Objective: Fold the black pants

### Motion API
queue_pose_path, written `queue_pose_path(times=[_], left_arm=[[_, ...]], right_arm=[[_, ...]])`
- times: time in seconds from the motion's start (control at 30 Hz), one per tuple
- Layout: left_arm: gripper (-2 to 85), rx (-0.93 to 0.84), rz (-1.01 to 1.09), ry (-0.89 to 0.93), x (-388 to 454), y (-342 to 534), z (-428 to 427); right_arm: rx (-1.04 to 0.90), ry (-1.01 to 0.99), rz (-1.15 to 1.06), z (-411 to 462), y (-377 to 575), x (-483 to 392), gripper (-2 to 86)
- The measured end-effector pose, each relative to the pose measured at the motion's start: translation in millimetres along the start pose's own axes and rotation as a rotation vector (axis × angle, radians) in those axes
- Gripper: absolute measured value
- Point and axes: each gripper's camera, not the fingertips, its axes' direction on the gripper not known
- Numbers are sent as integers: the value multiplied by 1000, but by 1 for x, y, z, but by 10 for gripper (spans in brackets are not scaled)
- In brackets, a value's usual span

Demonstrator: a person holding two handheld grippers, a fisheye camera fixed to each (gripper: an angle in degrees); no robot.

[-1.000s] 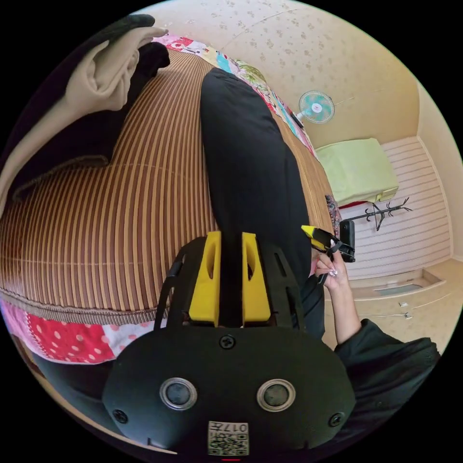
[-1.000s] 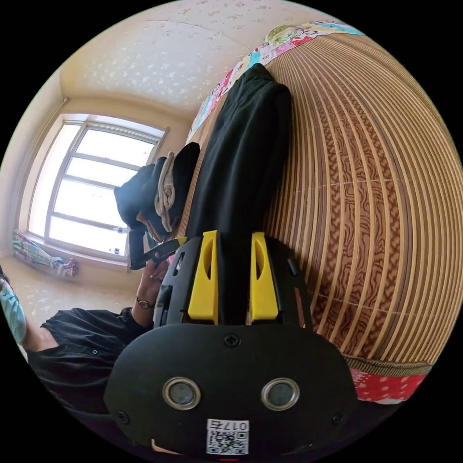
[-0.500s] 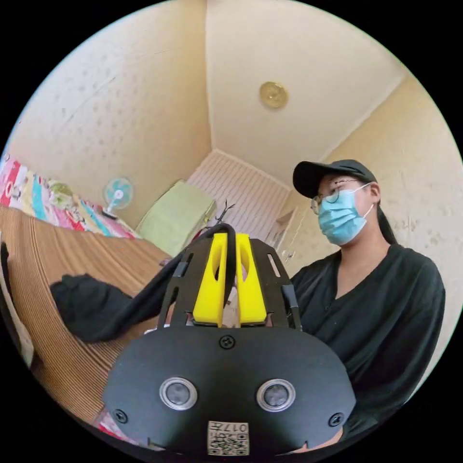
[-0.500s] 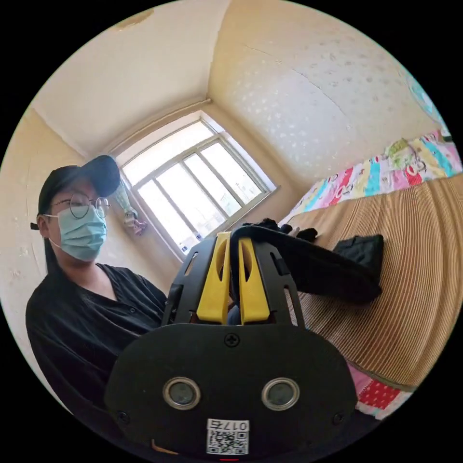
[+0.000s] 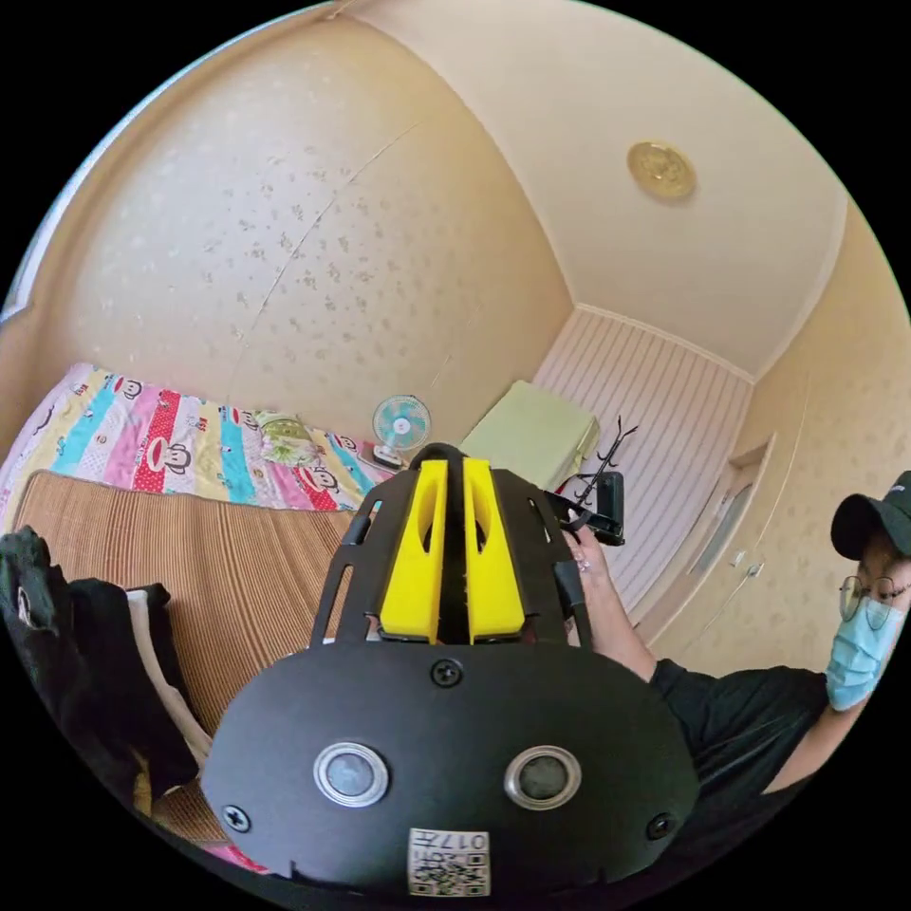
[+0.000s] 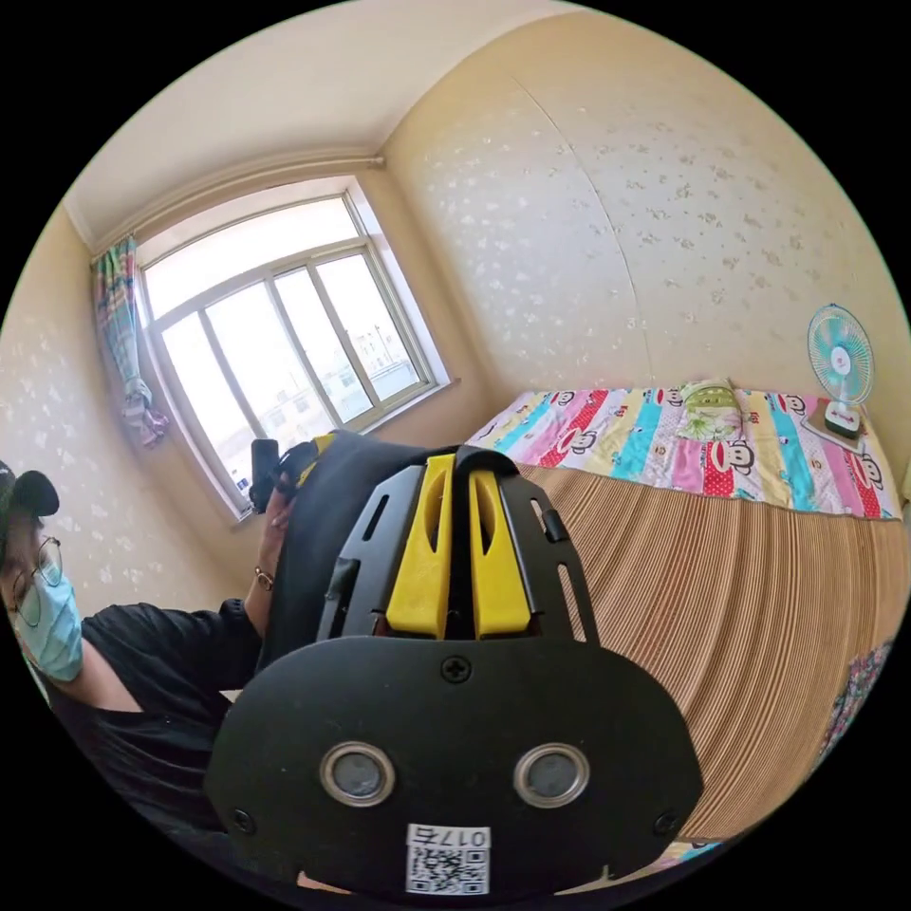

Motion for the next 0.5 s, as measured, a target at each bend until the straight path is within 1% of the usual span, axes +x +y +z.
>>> queue_pose_path(times=[0.07,0.13,0.17,0.23,0.27,0.3,0.33,0.37,0.4,0.43,0.47,0.5], left_arm=[[35,-19,30,-29,-3,8,12],[36,-76,50,-30,-7,33,21],[36,-91,67,3,-10,61,24],[37,-135,71,97,-16,118,23],[38,-199,54,172,-21,160,24],[39,-279,28,247,-24,204,26],[39,-325,15,287,-25,227,28],[41,-436,-4,356,-25,271,33],[43,-571,-20,364,-23,308,40],[45,-635,-31,336,-23,322,44],[49,-726,-57,243,-25,342,49],[60,-756,-78,174,-32,348,51]], right_arm=[[23,24,-7,11,0,1,13],[28,42,-24,17,28,-9,15],[19,49,-31,19,41,-13,15],[34,27,-83,17,123,-30,18],[19,2,-80,16,147,-31,19],[-36,-65,-53,16,196,-30,21],[-104,-151,-18,18,249,-28,24],[-148,-188,11,19,275,-26,27],[-257,-233,93,25,323,-21,31],[-382,-208,209,31,364,-15,40],[-441,-168,280,32,380,-12,44],[-522,-74,393,30,402,-6,56]])
